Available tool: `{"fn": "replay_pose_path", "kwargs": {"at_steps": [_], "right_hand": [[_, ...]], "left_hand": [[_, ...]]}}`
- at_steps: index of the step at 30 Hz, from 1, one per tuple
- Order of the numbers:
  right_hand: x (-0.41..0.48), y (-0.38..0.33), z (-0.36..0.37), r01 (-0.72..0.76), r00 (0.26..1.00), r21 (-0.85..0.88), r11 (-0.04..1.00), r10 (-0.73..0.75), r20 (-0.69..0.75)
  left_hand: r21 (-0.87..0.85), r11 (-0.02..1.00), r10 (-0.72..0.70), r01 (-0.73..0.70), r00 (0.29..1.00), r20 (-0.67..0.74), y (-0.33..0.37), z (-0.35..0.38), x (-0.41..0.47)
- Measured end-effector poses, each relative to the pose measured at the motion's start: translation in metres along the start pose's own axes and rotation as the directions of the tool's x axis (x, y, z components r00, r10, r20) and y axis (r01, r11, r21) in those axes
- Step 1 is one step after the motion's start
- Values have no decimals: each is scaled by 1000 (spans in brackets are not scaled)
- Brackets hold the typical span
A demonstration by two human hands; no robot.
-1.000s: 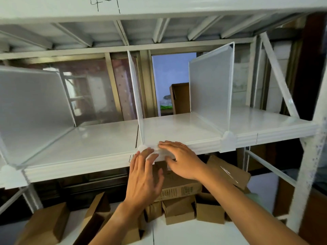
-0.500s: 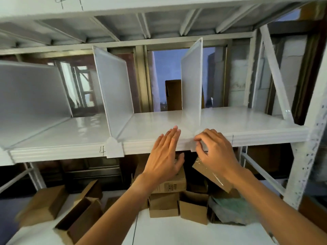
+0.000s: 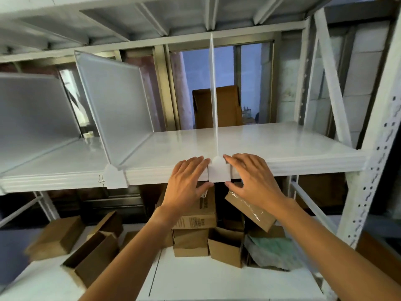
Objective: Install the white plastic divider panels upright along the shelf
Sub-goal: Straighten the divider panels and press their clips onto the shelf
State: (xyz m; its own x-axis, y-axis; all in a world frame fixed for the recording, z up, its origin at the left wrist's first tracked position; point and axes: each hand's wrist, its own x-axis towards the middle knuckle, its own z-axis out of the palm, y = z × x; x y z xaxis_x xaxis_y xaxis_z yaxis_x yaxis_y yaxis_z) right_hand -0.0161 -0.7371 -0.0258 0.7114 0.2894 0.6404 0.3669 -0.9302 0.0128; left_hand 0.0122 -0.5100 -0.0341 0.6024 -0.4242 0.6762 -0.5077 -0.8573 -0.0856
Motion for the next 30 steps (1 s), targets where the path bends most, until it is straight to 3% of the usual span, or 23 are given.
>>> {"fn": "replay_pose_path", "kwargs": {"at_steps": [7, 11, 14, 17, 21, 27, 30], "right_hand": [[9, 0, 18, 75, 990, -102, 992, -87, -115], [13, 6, 12, 85, 994, -79, 993, -90, -61], [16, 11, -1, 71, 997, 59, 996, -69, -30], [26, 8, -23, -90, 996, 329, 940, 83, 35], [61, 2, -56, -229, 973, 524, 821, 205, 104], [145, -15, -113, -103, 990, 516, 851, 138, -30], [177, -21, -135, -169, 982, 455, 874, 110, 153]], "left_hand": [[49, 998, 53, -50, 996, -75, -7, 11, -4], [54, 996, 75, -65, 978, -197, -9, 24, -3], [26, 998, 66, -61, 964, -259, -7, 30, 0], [-8, 997, 74, -79, 955, -288, -8, 30, 3], [-36, 993, 101, -112, 969, -223, -4, 27, 5], [-3, 993, 115, -117, 980, -163, 5, 15, 6], [44, 993, 115, -109, 983, -143, 5, 9, 10]]}}
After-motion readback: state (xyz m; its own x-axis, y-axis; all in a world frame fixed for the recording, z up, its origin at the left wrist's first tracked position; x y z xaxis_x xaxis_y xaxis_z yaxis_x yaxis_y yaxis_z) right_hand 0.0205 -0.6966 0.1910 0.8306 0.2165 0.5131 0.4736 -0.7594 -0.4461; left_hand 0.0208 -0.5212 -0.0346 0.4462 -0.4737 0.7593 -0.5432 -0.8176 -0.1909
